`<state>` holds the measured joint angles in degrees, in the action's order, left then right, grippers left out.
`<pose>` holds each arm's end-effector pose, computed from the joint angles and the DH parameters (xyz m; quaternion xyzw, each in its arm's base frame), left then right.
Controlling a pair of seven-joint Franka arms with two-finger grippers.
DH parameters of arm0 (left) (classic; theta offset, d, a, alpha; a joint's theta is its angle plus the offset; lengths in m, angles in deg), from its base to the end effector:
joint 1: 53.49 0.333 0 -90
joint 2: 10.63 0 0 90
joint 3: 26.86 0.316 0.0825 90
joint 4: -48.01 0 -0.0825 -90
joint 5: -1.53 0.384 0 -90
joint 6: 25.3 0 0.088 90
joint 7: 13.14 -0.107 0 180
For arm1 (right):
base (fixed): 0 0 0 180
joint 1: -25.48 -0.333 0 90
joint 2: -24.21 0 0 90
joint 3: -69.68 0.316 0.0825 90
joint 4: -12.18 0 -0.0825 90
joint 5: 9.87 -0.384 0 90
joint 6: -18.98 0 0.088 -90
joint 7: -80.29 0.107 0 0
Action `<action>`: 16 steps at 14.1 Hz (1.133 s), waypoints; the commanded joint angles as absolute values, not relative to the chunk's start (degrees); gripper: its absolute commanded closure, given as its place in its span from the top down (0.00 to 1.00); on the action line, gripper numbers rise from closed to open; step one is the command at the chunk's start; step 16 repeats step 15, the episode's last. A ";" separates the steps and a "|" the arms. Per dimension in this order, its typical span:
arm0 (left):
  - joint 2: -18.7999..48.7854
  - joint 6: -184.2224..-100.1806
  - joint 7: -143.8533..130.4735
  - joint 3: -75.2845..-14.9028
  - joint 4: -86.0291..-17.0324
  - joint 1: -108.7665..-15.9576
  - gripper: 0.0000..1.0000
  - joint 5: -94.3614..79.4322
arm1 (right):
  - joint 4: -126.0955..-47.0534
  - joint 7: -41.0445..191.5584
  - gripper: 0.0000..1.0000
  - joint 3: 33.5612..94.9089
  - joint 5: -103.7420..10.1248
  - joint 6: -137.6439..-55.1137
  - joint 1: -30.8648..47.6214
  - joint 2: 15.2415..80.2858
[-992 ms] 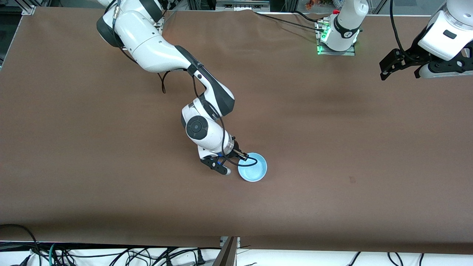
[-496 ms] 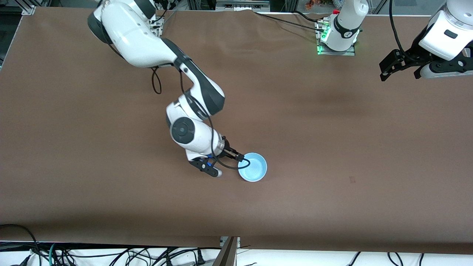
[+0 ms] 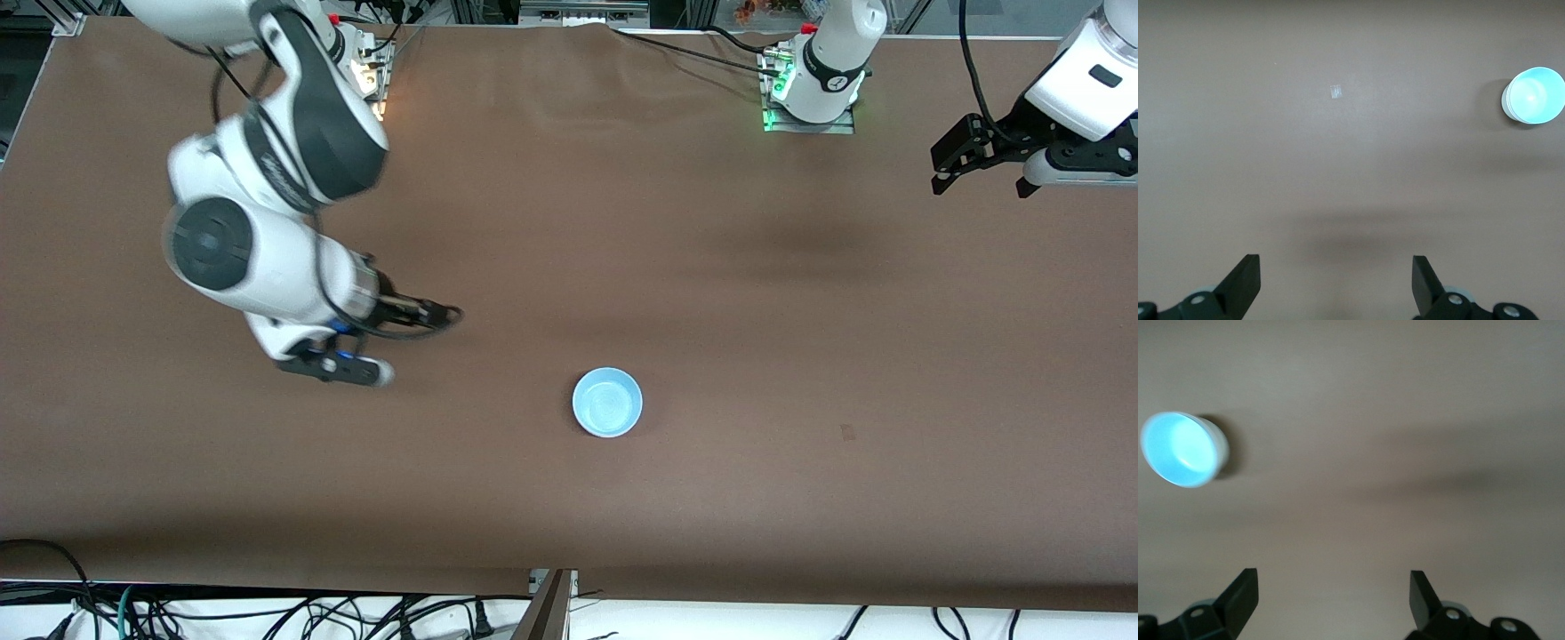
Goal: Stack pink and blue bowls on white bowl
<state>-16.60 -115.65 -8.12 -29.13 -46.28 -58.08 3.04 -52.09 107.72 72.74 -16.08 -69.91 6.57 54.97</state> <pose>0.5188 -0.0608 0.6458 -0.9996 0.0158 -0.0192 0.0133 0.6468 0.2632 0.4964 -0.9949 0.0523 0.0765 0.0396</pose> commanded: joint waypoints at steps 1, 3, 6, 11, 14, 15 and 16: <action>-16.69 -116.18 -12.07 -29.32 -45.60 -57.62 1.00 2.84 | -68.74 95.45 1.00 67.86 -15.85 -68.06 7.81 40.32; -16.69 -116.53 -14.71 -29.40 -45.60 -57.62 1.00 3.11 | -71.04 88.76 1.00 65.30 -15.50 -63.57 8.59 35.13; -16.78 -116.53 -14.90 -29.49 -45.68 -57.62 1.00 3.20 | -76.91 82.23 1.00 65.20 -12.18 -60.92 11.24 26.61; -16.69 -116.27 -14.28 -29.58 -45.77 -57.62 1.00 3.11 | -76.60 78.37 1.00 65.11 -10.49 -60.56 11.24 24.73; -16.69 -116.27 -14.20 -29.58 -45.86 -57.62 1.00 3.11 | -75.88 77.48 1.00 65.46 -8.38 -60.56 10.97 25.00; -16.78 -116.27 -14.20 -29.58 -45.95 -57.62 1.00 3.11 | -75.88 77.48 1.00 65.38 -8.47 -60.48 10.97 24.92; -16.78 -116.27 -14.20 -29.58 -45.95 -57.62 1.00 3.11 | -75.88 77.48 1.00 65.38 -8.47 -60.48 10.97 24.92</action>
